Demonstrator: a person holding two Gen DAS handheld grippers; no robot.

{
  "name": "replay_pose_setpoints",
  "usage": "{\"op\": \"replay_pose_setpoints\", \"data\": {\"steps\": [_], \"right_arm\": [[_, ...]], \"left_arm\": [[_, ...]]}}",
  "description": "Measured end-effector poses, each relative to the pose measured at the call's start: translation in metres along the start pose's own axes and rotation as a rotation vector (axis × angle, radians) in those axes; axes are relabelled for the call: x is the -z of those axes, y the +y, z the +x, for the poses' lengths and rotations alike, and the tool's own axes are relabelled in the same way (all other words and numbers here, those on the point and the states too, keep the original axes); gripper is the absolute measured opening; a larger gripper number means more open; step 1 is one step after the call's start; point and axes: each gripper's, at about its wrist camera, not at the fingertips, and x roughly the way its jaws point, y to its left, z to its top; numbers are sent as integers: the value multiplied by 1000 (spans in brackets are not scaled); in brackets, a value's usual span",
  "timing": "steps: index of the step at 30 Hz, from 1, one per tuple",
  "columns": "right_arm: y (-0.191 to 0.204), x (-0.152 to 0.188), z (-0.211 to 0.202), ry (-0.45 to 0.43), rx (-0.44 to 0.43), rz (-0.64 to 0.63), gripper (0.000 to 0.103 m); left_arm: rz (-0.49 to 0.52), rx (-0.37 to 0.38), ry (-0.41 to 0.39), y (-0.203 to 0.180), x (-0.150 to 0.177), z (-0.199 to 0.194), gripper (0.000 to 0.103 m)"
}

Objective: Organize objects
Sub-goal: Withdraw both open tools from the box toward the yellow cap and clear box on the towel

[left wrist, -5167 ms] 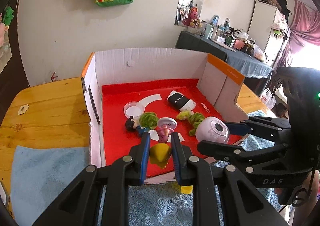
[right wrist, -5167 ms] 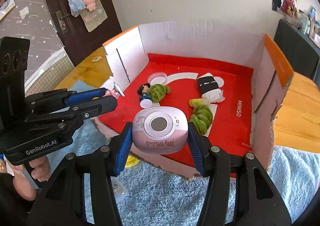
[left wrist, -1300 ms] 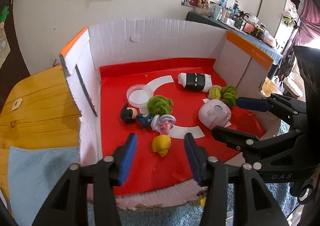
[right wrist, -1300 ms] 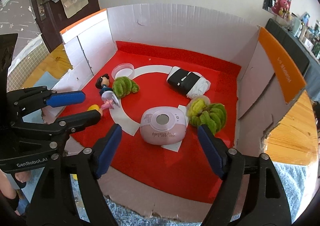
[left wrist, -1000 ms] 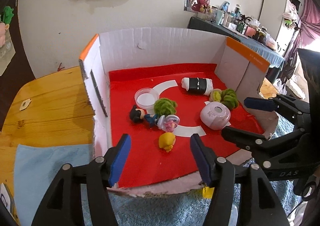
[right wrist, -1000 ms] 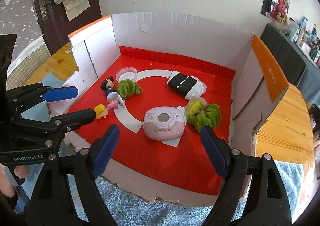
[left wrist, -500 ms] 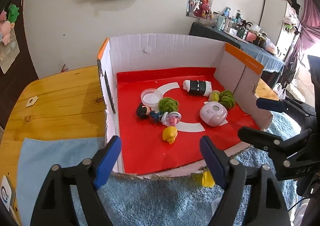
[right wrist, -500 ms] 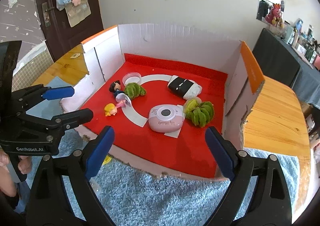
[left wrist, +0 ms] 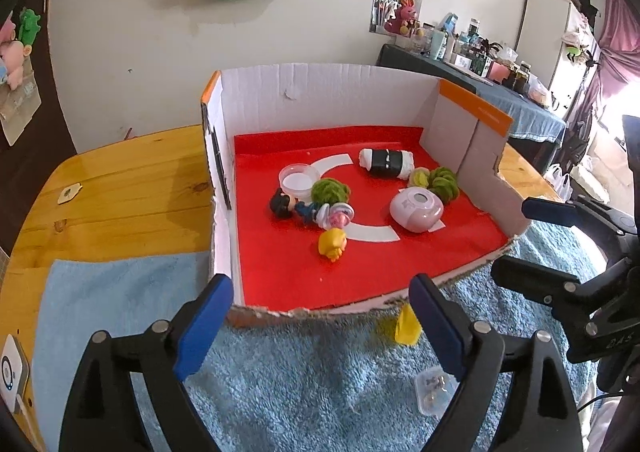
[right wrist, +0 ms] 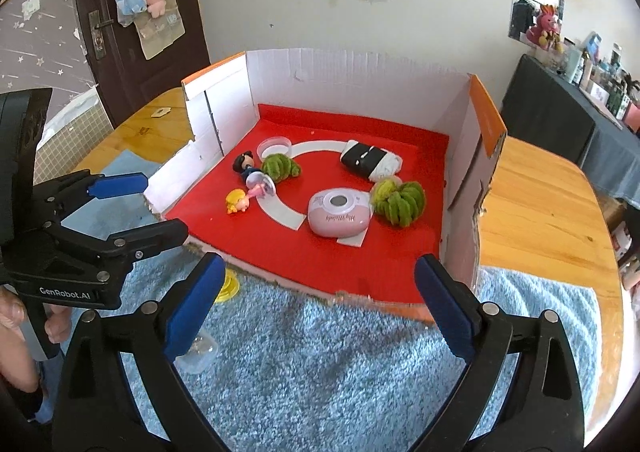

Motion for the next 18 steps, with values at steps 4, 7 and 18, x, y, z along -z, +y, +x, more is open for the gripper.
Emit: {"op": "replay_pose_setpoints", "data": {"steps": [4,7,18], "right_arm": [[1,6,-1,8,-4,1,97],[2,10,-3,8,-3,4,98],[8,25,-5,30,-10,-6,99]], "left_arm": [[1,5,-1,-3,6,-5,96],[4,6,-3,-5,11,-8,98],[-5,16,9,-5,22,-14,98]]}}
